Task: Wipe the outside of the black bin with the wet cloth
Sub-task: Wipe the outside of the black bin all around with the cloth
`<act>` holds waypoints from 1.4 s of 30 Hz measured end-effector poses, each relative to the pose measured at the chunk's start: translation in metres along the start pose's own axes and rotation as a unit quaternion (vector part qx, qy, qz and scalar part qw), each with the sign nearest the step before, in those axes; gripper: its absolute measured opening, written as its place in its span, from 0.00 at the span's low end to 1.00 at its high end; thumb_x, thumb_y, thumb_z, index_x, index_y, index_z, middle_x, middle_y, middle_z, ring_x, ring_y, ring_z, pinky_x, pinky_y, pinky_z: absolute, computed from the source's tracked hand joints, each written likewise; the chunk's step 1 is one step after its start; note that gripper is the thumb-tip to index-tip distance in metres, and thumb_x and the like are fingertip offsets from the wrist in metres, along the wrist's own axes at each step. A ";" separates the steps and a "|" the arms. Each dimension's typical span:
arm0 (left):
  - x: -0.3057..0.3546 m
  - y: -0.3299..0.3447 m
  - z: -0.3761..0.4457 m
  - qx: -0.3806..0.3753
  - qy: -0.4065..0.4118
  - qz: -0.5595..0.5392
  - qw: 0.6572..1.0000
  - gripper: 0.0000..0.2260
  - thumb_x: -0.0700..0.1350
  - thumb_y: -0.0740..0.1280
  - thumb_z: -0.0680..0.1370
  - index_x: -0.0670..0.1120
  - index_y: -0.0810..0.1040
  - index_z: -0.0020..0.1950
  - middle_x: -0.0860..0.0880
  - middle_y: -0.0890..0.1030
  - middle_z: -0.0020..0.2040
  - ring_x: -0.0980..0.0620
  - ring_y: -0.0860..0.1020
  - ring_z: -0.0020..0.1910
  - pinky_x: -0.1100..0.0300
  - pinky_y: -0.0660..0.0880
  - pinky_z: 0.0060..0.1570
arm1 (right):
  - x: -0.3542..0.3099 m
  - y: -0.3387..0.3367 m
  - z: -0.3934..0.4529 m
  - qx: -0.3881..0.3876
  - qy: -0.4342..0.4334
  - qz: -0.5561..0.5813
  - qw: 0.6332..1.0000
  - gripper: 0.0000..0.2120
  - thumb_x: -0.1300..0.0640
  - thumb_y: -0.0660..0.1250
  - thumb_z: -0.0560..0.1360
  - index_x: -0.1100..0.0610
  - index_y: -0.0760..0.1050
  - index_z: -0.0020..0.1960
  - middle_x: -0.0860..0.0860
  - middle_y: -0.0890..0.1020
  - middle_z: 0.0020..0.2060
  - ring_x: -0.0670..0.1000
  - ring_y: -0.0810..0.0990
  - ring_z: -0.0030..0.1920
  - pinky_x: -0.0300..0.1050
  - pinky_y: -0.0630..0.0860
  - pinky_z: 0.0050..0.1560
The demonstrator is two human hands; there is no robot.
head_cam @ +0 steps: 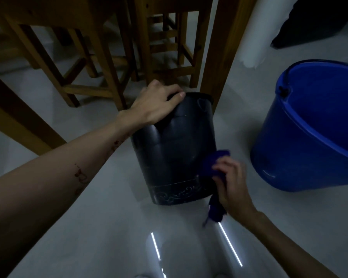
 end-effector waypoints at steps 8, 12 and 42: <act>0.002 0.009 0.001 -0.046 -0.011 -0.016 0.999 0.13 0.55 0.53 0.83 0.59 0.71 0.64 0.53 0.79 0.57 0.53 0.76 0.55 0.52 0.73 0.51 | 0.022 0.006 0.101 0.090 0.205 0.078 0.972 0.12 0.55 0.60 0.80 0.58 0.70 0.61 0.56 0.69 0.59 0.53 0.68 0.59 0.51 0.70 0.60; 0.003 0.010 0.003 -0.030 -0.004 -0.015 0.999 0.13 0.54 0.54 0.83 0.57 0.72 0.65 0.53 0.79 0.59 0.53 0.76 0.56 0.56 0.70 0.49 | -0.007 0.014 0.098 0.075 0.086 0.014 0.993 0.11 0.56 0.61 0.79 0.59 0.72 0.59 0.58 0.71 0.59 0.53 0.67 0.59 0.34 0.61 0.61; 0.002 0.016 -0.011 -0.029 0.184 0.059 0.981 0.23 0.49 0.57 0.82 0.53 0.60 0.77 0.52 0.62 0.76 0.55 0.67 0.57 0.62 0.67 0.56 | 0.013 0.007 0.096 0.083 0.147 0.028 0.985 0.10 0.54 0.61 0.79 0.56 0.69 0.59 0.56 0.70 0.59 0.50 0.65 0.58 0.47 0.68 0.58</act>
Point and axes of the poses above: each hand's wrist, its own z-axis towards the middle knuckle, its own y-axis out of the palm, x = y × z, the point moved 7 cm from there along z, towards the middle knuckle
